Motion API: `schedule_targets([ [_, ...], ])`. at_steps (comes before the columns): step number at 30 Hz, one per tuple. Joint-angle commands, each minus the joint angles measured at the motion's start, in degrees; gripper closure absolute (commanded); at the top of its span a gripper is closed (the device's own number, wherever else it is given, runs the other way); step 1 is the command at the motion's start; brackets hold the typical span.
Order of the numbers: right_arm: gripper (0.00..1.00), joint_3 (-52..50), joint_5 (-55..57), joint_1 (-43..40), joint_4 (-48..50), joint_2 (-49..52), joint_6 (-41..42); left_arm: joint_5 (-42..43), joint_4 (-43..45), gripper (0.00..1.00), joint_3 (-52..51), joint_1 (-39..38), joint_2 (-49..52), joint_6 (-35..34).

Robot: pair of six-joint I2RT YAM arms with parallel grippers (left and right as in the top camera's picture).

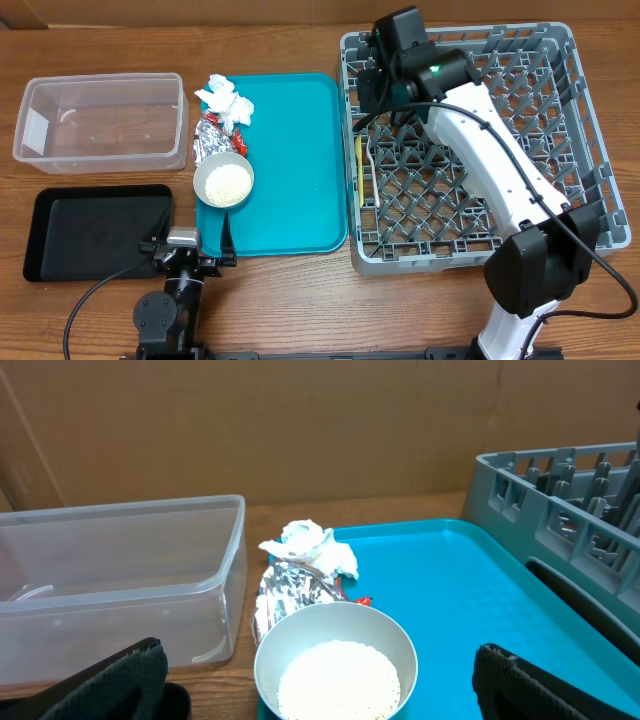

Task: Sort waste into correct bins and load items into the dishwasher rack
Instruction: 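Release the grey plate and withdraw the right gripper to the rack's right side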

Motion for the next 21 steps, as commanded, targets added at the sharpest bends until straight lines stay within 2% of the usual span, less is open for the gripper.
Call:
schedule_targets([
  [1, 0.96, 0.0, 3.8, 1.5, 1.0, 0.7, 0.7, 0.6, -0.1, 0.0, -0.2, 0.6, -0.6, 0.7],
  [7, 0.96, 0.0, 7.1, 1.7, 1.5, 3.8, 1.3, 0.6, -0.1, 0.0, -0.2, 0.6, -0.6, 0.7],
  [10, 0.96, 0.0, 16.4, 1.7, -0.4, 5.2, 3.8, 0.6, -0.1, 0.0, -0.2, 0.6, -0.6, 0.7],
  [16, 0.96, 0.2, 28.7, 1.7, -4.4, 4.5, 7.4, 0.6, -0.1, 0.0, -0.2, 0.6, -0.6, 0.7],
  [21, 0.96, 0.2, 30.5, 2.1, -5.7, 0.9, 7.1, 0.6, -0.1, 0.0, -0.2, 0.6, -0.6, 0.7],
])
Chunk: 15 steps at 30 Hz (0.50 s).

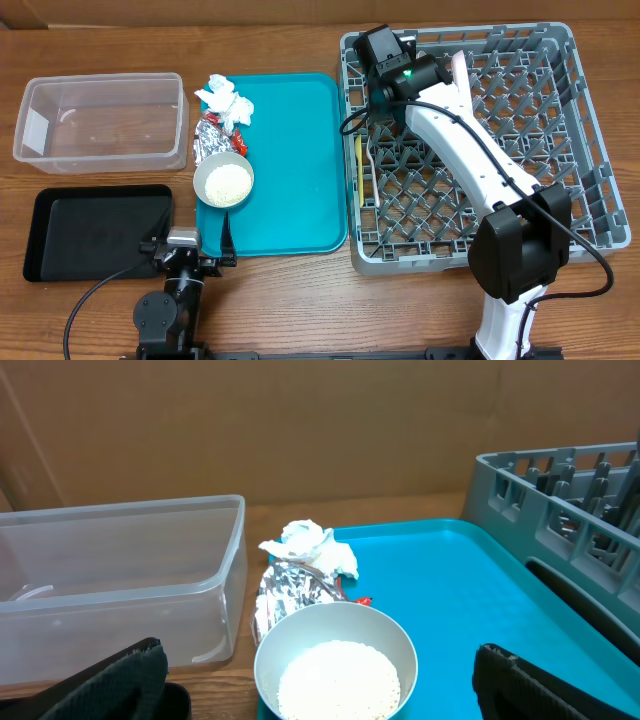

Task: Sort waste into correct bins and load items into the dishwasher rack
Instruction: 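Release the grey plate and withdraw the right gripper to the rack's right side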

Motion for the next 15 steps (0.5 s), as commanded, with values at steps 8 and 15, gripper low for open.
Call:
schedule_targets([
  [8, 0.94, 0.2, 8.5, 0.2, -1.4, -8.5, 1.4, 0.6, -0.1, 0.0, -0.2, 0.6, -0.6, 0.7],
  [15, 0.93, 2.8, -0.2, 1.8, -2.6, -9.3, 0.8, 0.6, -0.1, 0.0, -0.2, 0.6, -0.6, 0.7],
])
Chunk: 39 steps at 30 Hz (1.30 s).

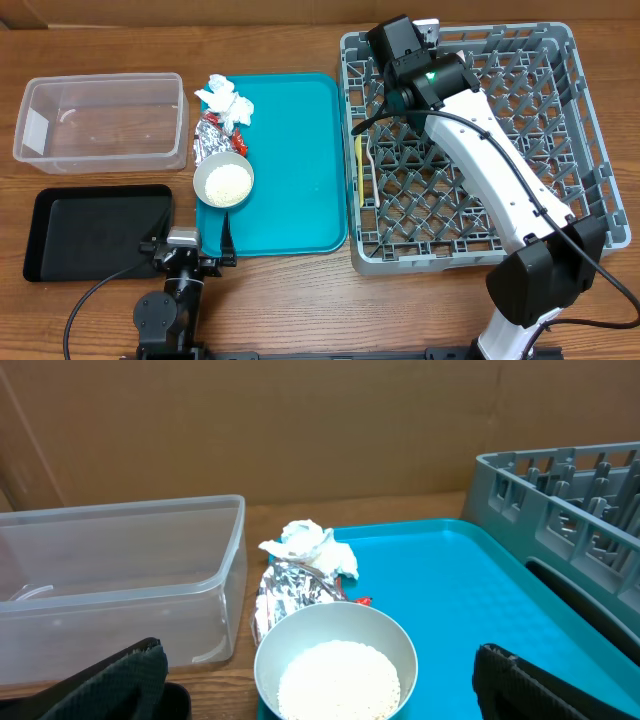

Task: Sort waste into correct bins and load items into the dishwasher rack
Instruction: 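Release the grey plate and withdraw the right gripper to the rack's right side, then move the left gripper toward the red wrappers beside the rice bowl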

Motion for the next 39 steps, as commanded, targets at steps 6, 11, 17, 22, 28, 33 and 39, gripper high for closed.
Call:
schedule_targets([
  [6, 0.88, 8.0, -15.8, 5.8, -0.3, -7.1, -3.5, 0.6, -0.1, 0.0, -0.2, 0.6, -0.6, 0.7],
  [11, 0.86, 8.2, -27.2, 7.3, -0.3, -11.3, -4.5, 0.6, -0.1, 0.0, -0.2, 0.6, -0.6, 0.7],
  [17, 0.78, 8.2, -25.6, 7.3, 0.6, -23.8, -5.4, 0.6, -0.1, 0.0, -0.2, 0.6, -0.6, 0.7],
  [22, 0.27, 8.2, -23.3, 7.3, 0.4, -31.1, -6.1, 0.6, -0.1, 0.0, -0.2, 0.6, -0.6, 0.7],
  [28, 0.0, 8.2, -11.5, 7.3, -1.3, -39.5, -3.6, 0.6, -0.1, 0.0, -0.2, 0.6, -0.6, 0.7],
  [33, 0.0, 8.2, -10.4, 7.3, 2.1, -47.9, -3.6, 0.6, -0.1, 0.0, -0.2, 0.6, -0.6, 0.7],
  [39, 0.0, 8.2, -10.4, 7.3, -3.8, -48.2, -3.6, 0.9, 0.0, 0.0, -0.2, 0.6, -0.6, 0.7],
])
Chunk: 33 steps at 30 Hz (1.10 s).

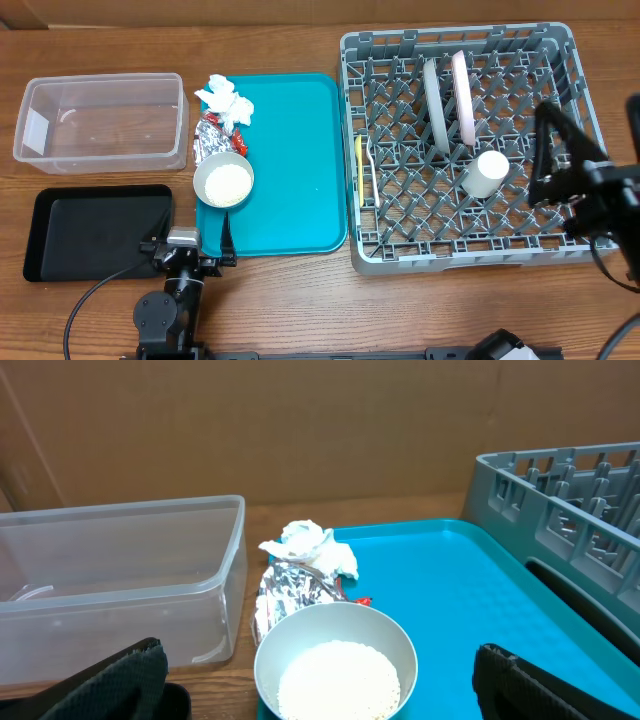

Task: Sort waste into correct bins and load items into the dishwasher rack
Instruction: 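Move the left gripper toward the red wrappers beside the rice bowl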

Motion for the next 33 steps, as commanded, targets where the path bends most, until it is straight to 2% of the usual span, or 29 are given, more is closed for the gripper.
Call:
schedule_targets([
  [1, 0.0, -0.4, 0.7, 0.0, -2.0, 1.4, 0.5, 0.9, -0.1, 0.0, -0.2, 0.6, -0.6, 0.6],
  [2, 0.0, -0.5, 0.7, 0.0, -2.1, 1.4, 0.5, 0.9, -0.1, 0.0, -0.2, 0.6, -0.6, 0.4],
  [9, 0.0, -0.6, 0.7, 0.0, -2.1, 1.4, 0.5, 5.8, 0.2, 0.0, -0.2, 0.5, -0.5, -24.1],
  [12, 0.0, -0.6, 0.7, 0.0, -2.9, 1.4, 0.5, 8.0, 0.6, 0.0, -0.2, 0.5, -0.5, -28.9],
  [17, 0.0, -0.6, 0.7, 0.0, -7.5, 1.4, 0.5, 13.7, 0.8, 0.0, 0.9, 0.5, -0.5, -29.0],
  [20, 0.0, -0.6, 0.7, 0.0, -10.9, 1.4, 0.5, 13.7, -0.3, 0.0, 4.7, 0.5, -0.5, -25.2],
  [23, 0.0, -0.6, 0.7, 0.0, -11.9, 1.4, 0.5, 12.0, -8.3, 0.0, 13.0, 0.6, -0.5, -17.9],
  [29, 0.0, -0.6, 0.7, 0.0, -15.0, 1.4, 0.5, 9.2, -22.0, 0.0, 25.2, 0.6, 1.3, -17.3],
  [33, 0.0, -0.6, 0.7, 0.0, -16.6, 1.4, 0.5, 7.0, -27.7, 0.0, 34.5, 0.6, 8.6, -17.3],
])
